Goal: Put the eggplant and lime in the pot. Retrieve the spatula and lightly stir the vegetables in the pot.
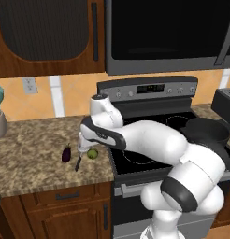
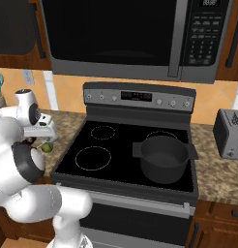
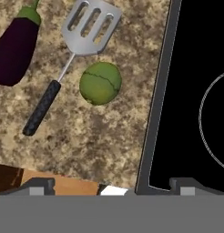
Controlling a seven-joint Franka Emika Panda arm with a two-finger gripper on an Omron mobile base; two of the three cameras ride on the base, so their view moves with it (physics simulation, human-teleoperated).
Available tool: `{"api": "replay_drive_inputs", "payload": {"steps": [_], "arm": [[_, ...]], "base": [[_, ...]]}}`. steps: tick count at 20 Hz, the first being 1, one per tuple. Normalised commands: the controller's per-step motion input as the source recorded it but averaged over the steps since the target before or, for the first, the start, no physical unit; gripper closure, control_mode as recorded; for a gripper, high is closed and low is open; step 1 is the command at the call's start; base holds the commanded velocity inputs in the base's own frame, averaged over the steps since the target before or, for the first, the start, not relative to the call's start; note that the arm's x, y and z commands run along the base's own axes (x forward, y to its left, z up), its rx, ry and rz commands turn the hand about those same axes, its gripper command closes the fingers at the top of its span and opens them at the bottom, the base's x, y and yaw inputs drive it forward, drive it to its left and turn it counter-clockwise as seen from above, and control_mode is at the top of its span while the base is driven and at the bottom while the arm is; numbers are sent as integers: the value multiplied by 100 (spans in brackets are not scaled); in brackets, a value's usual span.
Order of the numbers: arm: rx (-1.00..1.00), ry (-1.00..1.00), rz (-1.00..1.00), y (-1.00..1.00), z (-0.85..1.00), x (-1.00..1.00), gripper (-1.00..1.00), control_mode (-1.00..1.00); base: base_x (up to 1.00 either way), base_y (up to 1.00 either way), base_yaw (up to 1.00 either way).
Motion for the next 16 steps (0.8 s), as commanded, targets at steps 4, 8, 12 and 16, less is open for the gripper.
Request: {"api": "replay_drive_inputs", "payload": {"steps": [4, 8, 12, 16], "arm": [[-5, 1, 0, 8, -49, 34, -100, -100], [-3, 0, 0, 6, -46, 19, -100, -100], [-2, 1, 0, 6, -42, 23, -100, -100], [0, 3, 0, 6, -41, 27, -100, -100]], "base": [[0, 0, 0], [0, 0, 0], [0, 0, 0], [0, 0, 0]]}}
